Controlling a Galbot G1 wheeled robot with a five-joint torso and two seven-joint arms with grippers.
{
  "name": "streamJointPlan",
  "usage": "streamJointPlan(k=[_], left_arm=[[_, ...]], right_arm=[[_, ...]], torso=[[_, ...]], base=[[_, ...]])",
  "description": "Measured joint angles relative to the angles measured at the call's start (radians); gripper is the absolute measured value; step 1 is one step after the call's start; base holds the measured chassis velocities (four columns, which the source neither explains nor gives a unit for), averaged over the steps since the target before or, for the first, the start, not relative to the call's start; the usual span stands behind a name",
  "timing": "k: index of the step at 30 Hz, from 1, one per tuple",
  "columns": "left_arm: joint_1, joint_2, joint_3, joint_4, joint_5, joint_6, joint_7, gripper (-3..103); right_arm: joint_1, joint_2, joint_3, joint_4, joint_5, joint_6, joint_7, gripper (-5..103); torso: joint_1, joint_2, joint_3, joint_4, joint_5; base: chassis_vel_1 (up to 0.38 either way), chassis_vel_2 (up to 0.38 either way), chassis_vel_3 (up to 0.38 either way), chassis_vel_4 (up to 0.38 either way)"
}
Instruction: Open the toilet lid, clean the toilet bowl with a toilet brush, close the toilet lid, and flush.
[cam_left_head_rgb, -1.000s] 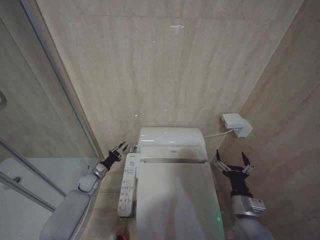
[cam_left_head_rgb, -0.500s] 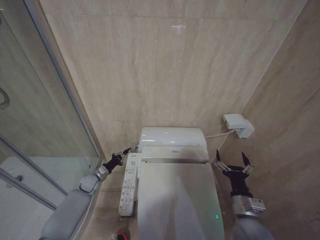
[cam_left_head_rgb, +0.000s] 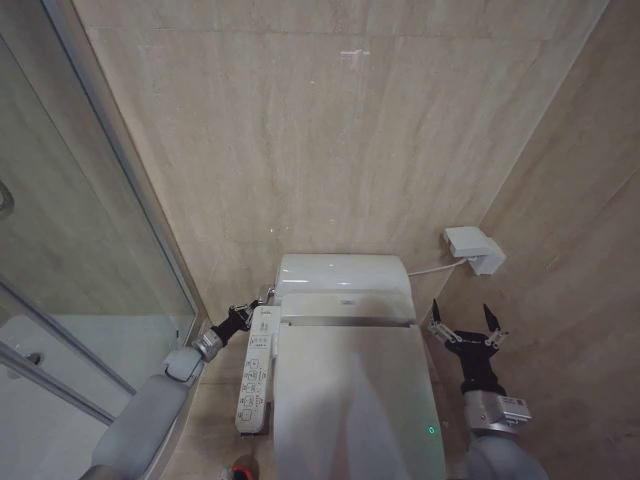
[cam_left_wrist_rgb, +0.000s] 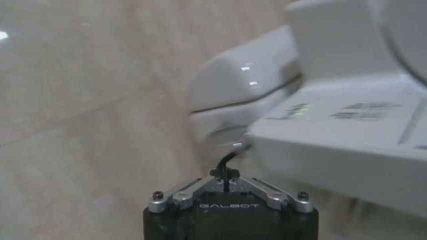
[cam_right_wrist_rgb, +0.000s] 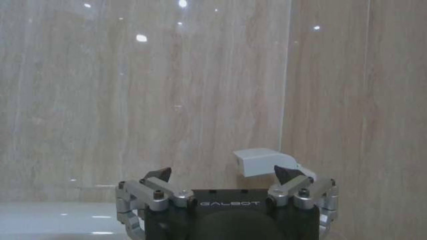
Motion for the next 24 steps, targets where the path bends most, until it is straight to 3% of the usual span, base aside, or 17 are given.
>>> streamJointPlan(k=[7,24], left_arm=[[0.080,0.040,-0.091,-0.098,0.012,0.037,-0.051,0],[0.057,0.060,-0.025,-0.167,0.061,0.019,-0.017,0]], right_arm=[[0.000,0.000,0.000,0.000,0.000,0.000,0.000,100],[0.000,0.000,0.000,0.000,0.000,0.000,0.000,100]], torso=[[0.000,0.000,0.000,0.0012,0.0004],[0.000,0.000,0.000,0.0006,0.0002]], base=[[0.000,0.000,0.000,0.000],[0.000,0.000,0.000,0.000]])
